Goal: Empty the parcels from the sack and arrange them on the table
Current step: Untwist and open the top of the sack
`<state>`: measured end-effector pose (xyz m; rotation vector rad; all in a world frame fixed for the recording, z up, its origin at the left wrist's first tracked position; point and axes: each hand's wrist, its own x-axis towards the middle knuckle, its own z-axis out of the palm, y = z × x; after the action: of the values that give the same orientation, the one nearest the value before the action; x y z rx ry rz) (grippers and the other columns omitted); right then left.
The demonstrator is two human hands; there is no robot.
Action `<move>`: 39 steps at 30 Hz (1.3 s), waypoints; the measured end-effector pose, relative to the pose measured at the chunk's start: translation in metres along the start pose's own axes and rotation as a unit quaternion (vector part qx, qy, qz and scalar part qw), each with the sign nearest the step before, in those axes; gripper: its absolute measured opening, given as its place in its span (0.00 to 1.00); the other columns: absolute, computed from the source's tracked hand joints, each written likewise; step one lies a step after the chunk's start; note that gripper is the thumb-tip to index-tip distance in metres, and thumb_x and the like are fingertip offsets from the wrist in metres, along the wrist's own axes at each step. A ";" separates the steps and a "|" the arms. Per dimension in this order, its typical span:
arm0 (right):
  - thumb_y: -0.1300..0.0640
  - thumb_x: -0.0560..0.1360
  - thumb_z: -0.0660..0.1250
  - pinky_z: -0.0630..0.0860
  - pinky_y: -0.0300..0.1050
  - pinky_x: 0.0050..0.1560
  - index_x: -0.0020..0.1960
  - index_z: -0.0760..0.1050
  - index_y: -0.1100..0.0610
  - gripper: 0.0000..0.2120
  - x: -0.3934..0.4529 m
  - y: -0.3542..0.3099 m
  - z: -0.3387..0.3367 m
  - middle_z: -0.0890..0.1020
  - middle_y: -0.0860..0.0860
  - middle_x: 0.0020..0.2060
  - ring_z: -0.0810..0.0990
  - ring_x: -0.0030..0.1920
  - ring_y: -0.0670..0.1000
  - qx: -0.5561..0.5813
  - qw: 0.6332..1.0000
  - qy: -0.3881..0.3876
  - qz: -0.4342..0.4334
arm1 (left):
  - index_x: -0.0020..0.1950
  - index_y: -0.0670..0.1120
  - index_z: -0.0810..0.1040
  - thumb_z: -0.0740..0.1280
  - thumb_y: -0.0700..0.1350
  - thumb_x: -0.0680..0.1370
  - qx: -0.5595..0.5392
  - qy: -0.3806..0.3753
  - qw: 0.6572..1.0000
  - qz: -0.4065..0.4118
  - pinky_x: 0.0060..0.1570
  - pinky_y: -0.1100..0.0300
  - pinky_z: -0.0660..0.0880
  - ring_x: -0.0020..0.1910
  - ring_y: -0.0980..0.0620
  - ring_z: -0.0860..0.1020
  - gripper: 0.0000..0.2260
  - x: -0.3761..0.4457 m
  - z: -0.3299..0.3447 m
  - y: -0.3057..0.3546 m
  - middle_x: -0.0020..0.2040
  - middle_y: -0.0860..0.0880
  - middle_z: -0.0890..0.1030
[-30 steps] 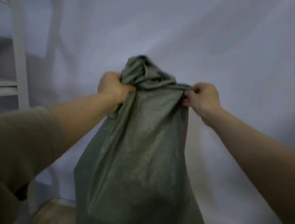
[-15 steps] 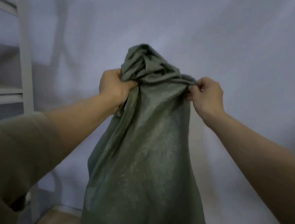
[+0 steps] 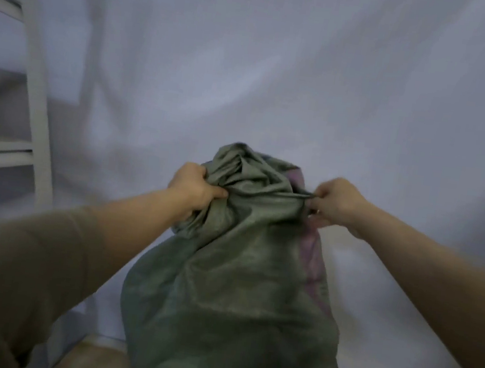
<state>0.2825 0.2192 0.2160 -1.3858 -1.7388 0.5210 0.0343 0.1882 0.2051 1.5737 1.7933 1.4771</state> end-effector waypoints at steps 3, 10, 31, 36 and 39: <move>0.66 0.75 0.65 0.82 0.61 0.48 0.41 0.78 0.65 0.05 0.008 -0.001 -0.007 0.83 0.65 0.40 0.85 0.41 0.64 0.028 0.996 0.077 -0.034 | 0.53 0.42 0.83 0.78 0.45 0.69 -0.060 -0.005 0.998 0.001 0.56 0.47 0.79 0.48 0.43 0.83 0.15 0.004 0.001 0.001 0.48 0.45 0.85; 0.61 0.77 0.67 0.82 0.58 0.51 0.41 0.77 0.62 0.07 0.005 -0.033 -0.021 0.82 0.60 0.42 0.84 0.48 0.63 0.172 0.977 0.111 -0.061 | 0.42 0.48 0.80 0.76 0.44 0.72 -0.194 0.064 0.978 0.033 0.53 0.49 0.81 0.47 0.45 0.83 0.06 0.002 -0.004 0.033 0.44 0.47 0.84; 0.59 0.74 0.72 0.75 0.42 0.46 0.57 0.80 0.58 0.12 -0.034 -0.018 0.004 0.83 0.55 0.54 0.80 0.49 0.50 0.091 0.992 -0.065 -0.052 | 0.40 0.49 0.82 0.79 0.46 0.69 -0.110 0.041 0.991 0.059 0.54 0.45 0.80 0.47 0.46 0.83 0.06 -0.014 0.020 0.012 0.44 0.48 0.86; 0.52 0.70 0.77 0.77 0.46 0.45 0.79 0.52 0.59 0.48 -0.026 0.028 0.025 0.71 0.58 0.71 0.78 0.59 0.59 -0.069 0.973 -0.208 0.072 | 0.55 0.40 0.82 0.78 0.40 0.71 -0.199 0.036 0.979 -0.001 0.55 0.49 0.80 0.49 0.46 0.83 0.14 -0.017 0.013 0.011 0.48 0.45 0.84; 0.57 0.76 0.70 0.72 0.36 0.34 0.80 0.52 0.56 0.39 -0.022 0.036 0.046 0.76 0.57 0.67 0.80 0.49 0.52 -0.072 0.975 -0.208 0.034 | 0.58 0.37 0.81 0.77 0.39 0.71 -0.239 0.031 0.970 -0.020 0.50 0.54 0.81 0.48 0.46 0.83 0.17 -0.019 0.012 0.011 0.50 0.43 0.84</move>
<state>0.2683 0.2173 0.1553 -1.5214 -2.1006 0.7796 0.0560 0.1757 0.2029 1.2514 1.3475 1.7862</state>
